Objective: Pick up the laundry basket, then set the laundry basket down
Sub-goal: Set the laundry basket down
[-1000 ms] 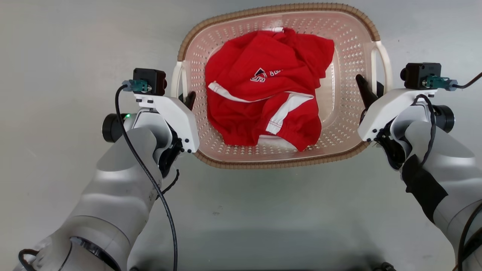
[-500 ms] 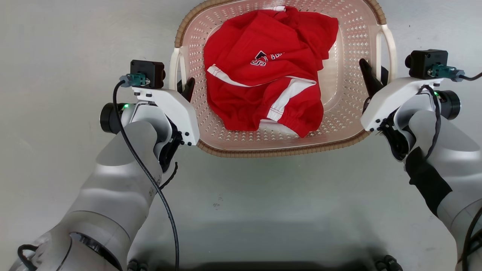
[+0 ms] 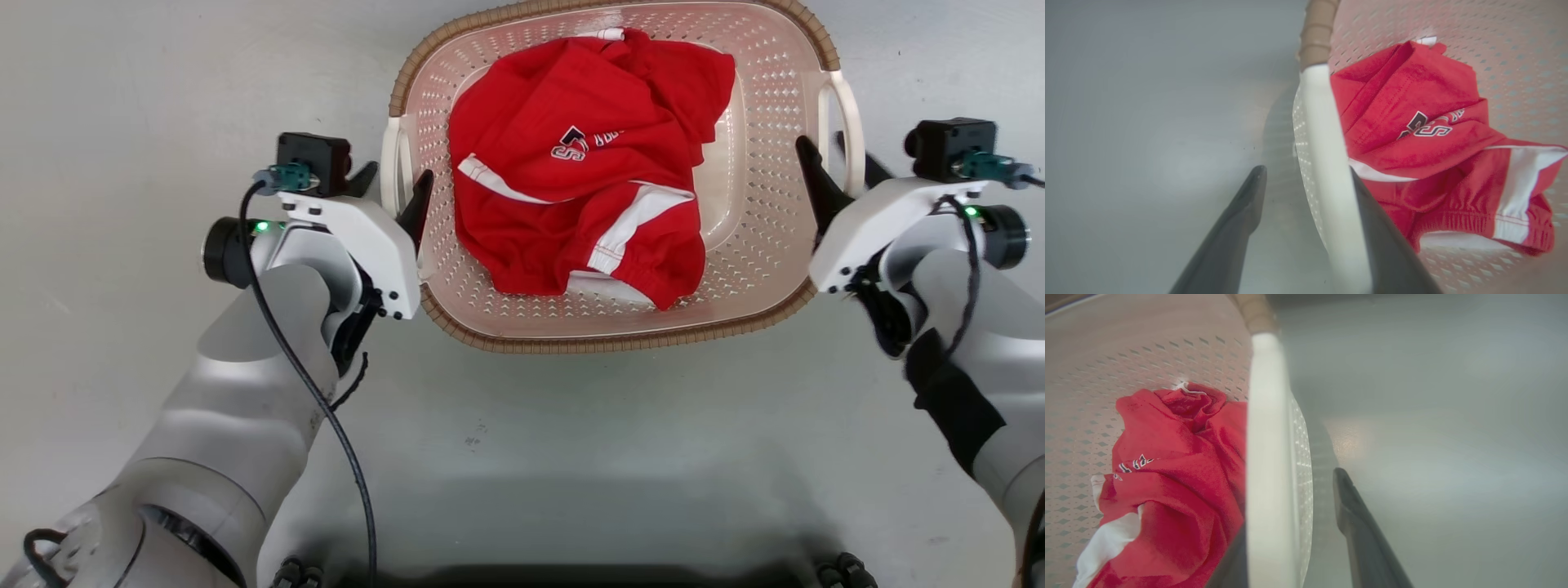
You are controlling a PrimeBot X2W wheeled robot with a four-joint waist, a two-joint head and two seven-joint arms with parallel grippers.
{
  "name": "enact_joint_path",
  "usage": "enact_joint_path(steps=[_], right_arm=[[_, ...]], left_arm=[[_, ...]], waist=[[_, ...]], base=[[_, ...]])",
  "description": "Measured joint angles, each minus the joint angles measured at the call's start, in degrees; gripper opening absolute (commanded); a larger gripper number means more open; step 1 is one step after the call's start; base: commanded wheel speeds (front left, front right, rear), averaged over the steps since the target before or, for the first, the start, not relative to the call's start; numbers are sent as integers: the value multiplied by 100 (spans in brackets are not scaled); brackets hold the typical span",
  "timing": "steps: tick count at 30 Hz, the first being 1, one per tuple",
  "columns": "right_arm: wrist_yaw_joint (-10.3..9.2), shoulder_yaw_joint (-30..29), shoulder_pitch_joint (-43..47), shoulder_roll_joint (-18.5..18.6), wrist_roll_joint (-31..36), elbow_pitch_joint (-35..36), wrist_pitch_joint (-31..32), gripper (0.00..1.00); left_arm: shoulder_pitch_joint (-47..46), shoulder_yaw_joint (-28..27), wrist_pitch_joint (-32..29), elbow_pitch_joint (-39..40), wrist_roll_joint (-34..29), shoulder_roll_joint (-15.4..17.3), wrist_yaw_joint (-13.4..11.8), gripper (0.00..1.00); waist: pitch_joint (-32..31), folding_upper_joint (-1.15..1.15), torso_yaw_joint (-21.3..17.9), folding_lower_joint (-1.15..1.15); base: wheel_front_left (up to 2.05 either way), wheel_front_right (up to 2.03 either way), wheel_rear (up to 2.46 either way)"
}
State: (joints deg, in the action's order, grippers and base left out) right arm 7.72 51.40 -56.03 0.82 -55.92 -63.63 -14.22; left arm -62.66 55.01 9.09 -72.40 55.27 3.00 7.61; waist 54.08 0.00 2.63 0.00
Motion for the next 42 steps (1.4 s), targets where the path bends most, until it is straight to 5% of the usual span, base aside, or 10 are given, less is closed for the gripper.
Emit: enact_joint_path(steps=[7, 25, 42], right_arm=[[-2, -33, 9, 205, 90, 165, 0, 100], [-2, 279, 13, 238, -21, 457, 0, 100], [-2, 491, 147, 236, -159, 291, 0, 100]], left_arm=[[2, 269, 212, 421, 31, 283, -3, 100], [10, 873, 458, 772, 649, 417, -3, 100], [296, 1163, 514, 672, 1201, 531, -3, 100]], waist=[[48, 0, -2, 0], [-29, 0, 64, 0], [-706, 0, 62, 0]], base=[[0, 0, 0], [0, 0, 0], [0, 0, 0]])
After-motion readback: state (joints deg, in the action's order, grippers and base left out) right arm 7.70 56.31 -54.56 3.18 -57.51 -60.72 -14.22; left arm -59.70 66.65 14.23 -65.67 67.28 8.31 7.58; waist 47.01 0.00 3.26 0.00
